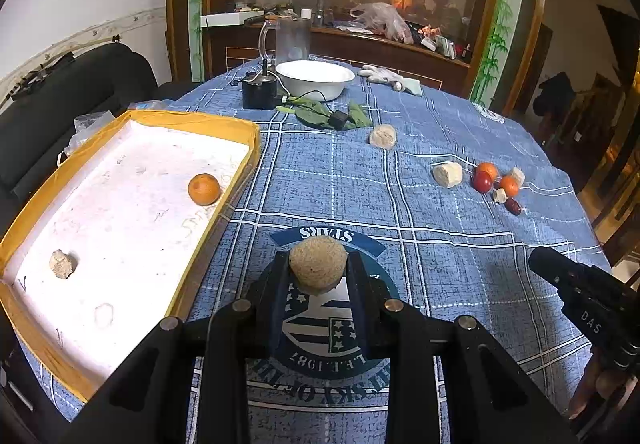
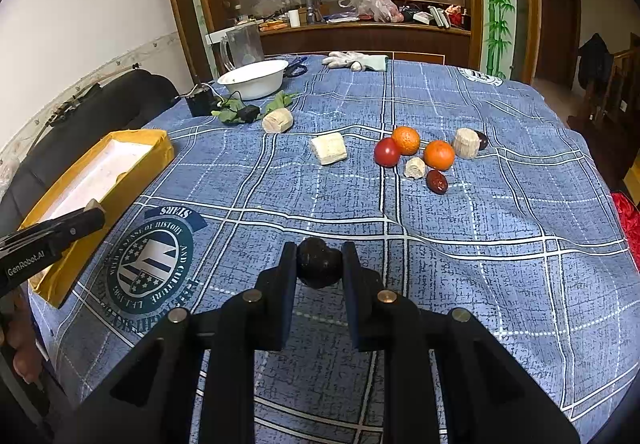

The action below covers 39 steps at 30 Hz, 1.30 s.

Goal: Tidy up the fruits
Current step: 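Carry the date in the right tool over the tray while the left tool carries the disc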

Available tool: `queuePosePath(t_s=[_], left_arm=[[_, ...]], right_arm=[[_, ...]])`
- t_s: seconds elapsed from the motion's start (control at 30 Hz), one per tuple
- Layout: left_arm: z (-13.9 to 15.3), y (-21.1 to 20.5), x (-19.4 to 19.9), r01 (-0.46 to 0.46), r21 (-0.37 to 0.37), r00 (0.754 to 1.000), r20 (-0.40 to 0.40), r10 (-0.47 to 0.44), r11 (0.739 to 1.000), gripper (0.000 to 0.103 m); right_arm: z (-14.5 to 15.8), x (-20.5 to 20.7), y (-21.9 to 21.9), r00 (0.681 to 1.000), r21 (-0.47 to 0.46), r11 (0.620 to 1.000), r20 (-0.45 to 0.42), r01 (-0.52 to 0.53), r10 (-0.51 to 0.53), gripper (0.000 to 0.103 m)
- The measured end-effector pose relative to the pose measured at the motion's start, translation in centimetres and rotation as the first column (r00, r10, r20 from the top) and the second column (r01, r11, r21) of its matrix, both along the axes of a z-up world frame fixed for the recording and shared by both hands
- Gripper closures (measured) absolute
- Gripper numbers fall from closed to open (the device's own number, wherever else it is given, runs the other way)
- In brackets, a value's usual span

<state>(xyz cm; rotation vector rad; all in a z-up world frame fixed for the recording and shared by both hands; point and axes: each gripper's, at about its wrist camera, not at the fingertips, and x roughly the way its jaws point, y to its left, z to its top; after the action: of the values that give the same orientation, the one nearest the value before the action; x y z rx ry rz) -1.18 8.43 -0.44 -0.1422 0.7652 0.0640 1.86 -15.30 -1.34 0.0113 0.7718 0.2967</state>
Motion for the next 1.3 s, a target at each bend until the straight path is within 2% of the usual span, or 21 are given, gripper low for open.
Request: queuePosePath(t_s=[0.47,0.7,1.0,1.13,1.3], left_arm=[[1.2,2.3,-1.1,-0.052,-0.01,0.999,0.014,0.053,0.999,0.075],[1.8,4.6,-2.1,-0.121,-0.01,0.992,0.021,0.121,0.993,0.075],[2.2,11.0,-3.4,-0.276,-0.014,0.961,0.018,0.277,0.961,0.075],[2.2,14.0,-2.8,-0.339,0.021,0.941,0.01,0.338,0.941,0.075],[0.8,17.1,-1.5,-0.386,0.04,0.921,-0.041,0.387,0.922,0.075]], right_arm=[[0.4,0.3,1.5,0.999,-0.001,0.999,0.003,-0.039,0.039,0.08],[0.9,0.4,3.0,0.996,0.006,0.997,0.016,-0.083,0.082,0.08],[2.1,1.0,7.9,0.983,0.022,0.983,0.034,-0.183,0.182,0.079],[3.3,1.2,11.3,0.967,0.025,0.968,0.059,-0.249,0.247,0.079],[4.4,2.3,16.5,0.94,0.036,0.941,0.073,-0.336,0.332,0.079]])
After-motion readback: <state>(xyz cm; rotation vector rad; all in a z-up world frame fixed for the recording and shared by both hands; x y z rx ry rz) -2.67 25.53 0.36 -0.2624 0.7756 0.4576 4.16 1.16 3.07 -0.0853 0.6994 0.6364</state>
